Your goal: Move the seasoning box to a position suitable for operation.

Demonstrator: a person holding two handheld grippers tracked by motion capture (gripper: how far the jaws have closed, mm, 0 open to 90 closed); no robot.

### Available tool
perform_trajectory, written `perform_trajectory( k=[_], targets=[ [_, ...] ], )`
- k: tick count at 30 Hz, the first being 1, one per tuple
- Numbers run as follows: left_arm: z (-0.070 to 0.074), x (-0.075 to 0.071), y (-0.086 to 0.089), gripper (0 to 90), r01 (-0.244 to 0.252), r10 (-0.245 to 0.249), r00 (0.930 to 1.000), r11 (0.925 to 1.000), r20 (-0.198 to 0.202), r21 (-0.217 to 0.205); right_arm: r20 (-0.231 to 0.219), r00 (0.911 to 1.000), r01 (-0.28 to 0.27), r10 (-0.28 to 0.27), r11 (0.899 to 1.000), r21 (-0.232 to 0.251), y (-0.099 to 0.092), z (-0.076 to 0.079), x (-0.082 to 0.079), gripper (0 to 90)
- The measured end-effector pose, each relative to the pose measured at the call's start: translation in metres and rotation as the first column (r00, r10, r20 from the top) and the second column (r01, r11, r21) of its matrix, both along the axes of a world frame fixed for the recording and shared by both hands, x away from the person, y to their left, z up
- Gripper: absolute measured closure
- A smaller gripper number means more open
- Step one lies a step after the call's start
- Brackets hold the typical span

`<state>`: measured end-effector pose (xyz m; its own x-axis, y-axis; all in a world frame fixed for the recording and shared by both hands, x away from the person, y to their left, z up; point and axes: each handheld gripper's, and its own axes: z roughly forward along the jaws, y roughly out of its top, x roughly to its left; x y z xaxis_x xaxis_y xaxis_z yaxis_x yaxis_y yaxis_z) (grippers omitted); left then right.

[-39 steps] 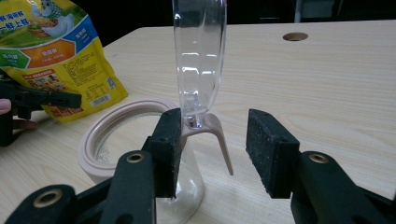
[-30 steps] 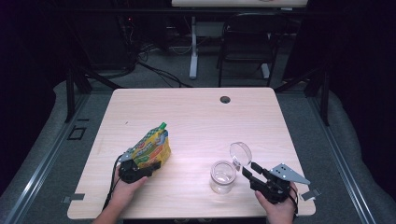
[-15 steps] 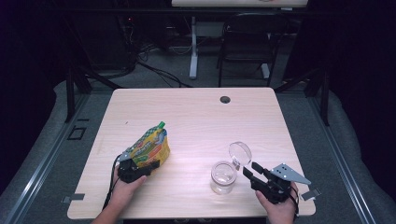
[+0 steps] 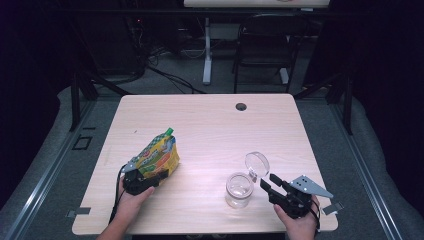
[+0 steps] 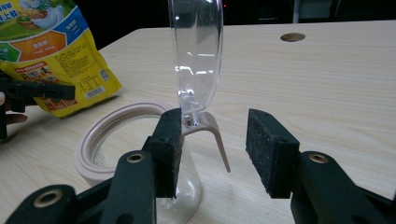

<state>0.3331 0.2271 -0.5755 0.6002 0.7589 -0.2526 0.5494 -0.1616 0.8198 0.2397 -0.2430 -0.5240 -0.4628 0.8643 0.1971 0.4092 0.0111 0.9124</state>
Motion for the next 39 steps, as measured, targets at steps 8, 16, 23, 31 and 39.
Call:
perform_trajectory(
  k=[8, 16, 23, 31, 39],
  targets=[
    [0.009, -0.004, 0.002, 55.8, -0.017, 0.016, 0.9997, 0.9991, 0.02, 0.039, 0.002, 1.0, 0.002, -0.002, 1.0, 0.0, 0.0, 0.0, 0.0, 55.7],
    [0.019, -0.009, 0.003, 55.8, -0.032, 0.028, 0.9979, 0.9968, 0.058, 0.073, 0.015, 0.9998, 0.012, -0.012, 1.0, -0.012, -0.002, 0.005, -0.005, 56.6],
    [0.037, -0.022, -0.001, 55.8, -0.036, 0.018, 0.9919, 0.9899, 0.126, 0.137, 0.03, 0.9984, 0.047, -0.047, 0.999, -0.009, -0.008, 0.015, -0.014, 57.8],
    [0.044, -0.03, -0.003, 55.8, -0.02, 0.001, 0.9894, 0.9905, 0.145, 0.136, 0.044, 0.9983, 0.041, -0.039, 0.998, -0.042, -0.002, 0.021, -0.02, 58.4],
    [0.046, -0.033, -0.005, 55.9, -0.01, -0.012, 0.9888, 0.9892, 0.149, 0.146, -0.022, 0.9996, 0.018, -0.019, 0.999, -0.042, 0.003, 0.007, -0.011, 57.0]
  ],
)
